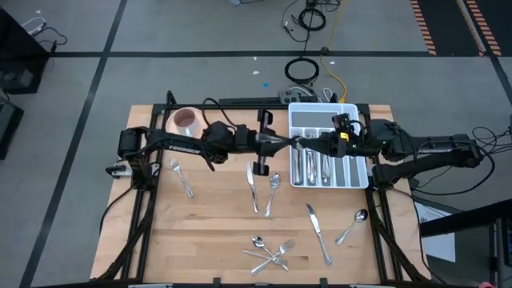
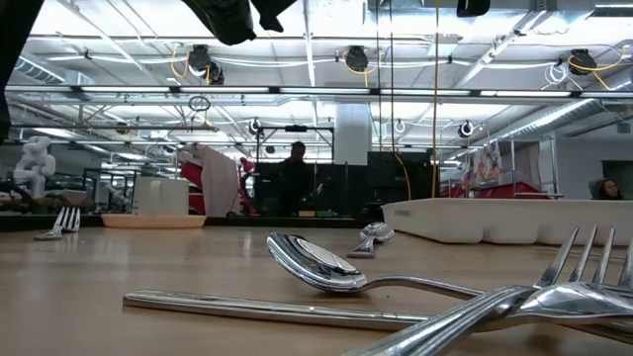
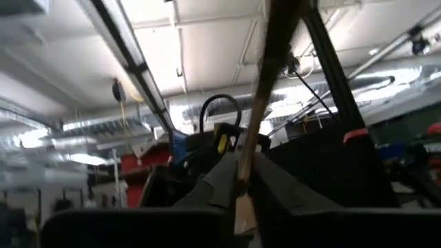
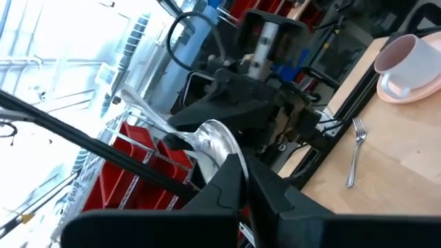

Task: Sort silverware
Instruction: Put the silver spoon into the white cutlery tray

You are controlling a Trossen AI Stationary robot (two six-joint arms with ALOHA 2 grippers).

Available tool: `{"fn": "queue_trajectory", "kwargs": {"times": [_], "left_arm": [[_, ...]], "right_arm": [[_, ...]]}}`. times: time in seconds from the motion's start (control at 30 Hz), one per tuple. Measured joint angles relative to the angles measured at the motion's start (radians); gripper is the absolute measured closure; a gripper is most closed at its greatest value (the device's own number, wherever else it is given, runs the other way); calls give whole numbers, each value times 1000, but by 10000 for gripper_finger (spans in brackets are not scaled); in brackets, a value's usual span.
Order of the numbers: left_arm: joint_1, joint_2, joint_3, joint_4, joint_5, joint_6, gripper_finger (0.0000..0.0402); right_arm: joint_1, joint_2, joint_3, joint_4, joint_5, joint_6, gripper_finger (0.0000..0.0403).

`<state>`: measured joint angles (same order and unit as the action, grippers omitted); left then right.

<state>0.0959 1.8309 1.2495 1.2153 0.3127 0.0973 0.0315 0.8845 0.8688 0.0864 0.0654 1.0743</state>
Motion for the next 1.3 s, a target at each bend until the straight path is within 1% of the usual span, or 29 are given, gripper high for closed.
{"fn": "queue_trajectory", "kwargs": {"times": [0.23,0.33,0.37,0.47,0.57,0.63,0.7,0.83,0.9,1.0,1.03,1.13,1.23,1.3], "left_arm": [[2,0,1,-54,-37,-159,268],[5,-3,1,-105,-44,-295,243],[8,-10,1,-146,-40,-340,238],[19,-38,0,-328,20,-425,233],[27,-73,0,-498,61,-458,232],[29,-93,0,-605,91,-458,231],[34,-110,0,-733,126,-458,231],[50,-158,0,-1022,159,-431,231],[60,-185,0,-1167,159,-402,231],[74,-218,0,-1351,159,-377,231],[77,-229,0,-1398,159,-372,231],[82,-260,0,-1501,158,-347,231],[82,-267,0,-1557,144,-327,231],[82,-270,0,-1571,142,-326,231]], "right_arm": [[-2,-3,1,8,11,-60,403],[-26,-19,0,9,1,-77,403],[-33,-28,0,11,1,-84,403],[-58,-70,3,20,2,-114,402],[-92,-115,4,-5,3,-145,402],[-118,-152,4,-76,7,-176,402],[-152,-191,4,-189,13,-214,402],[-233,-268,8,-497,52,-278,402],[-278,-292,47,-705,61,-334,402],[-340,-299,160,-991,70,-390,402],[-357,-293,205,-1072,73,-411,402],[-391,-252,348,-1284,99,-542,402],[-408,-162,463,-1492,127,-637,402],[-414,-90,515,-1600,138,-718,402]]}}
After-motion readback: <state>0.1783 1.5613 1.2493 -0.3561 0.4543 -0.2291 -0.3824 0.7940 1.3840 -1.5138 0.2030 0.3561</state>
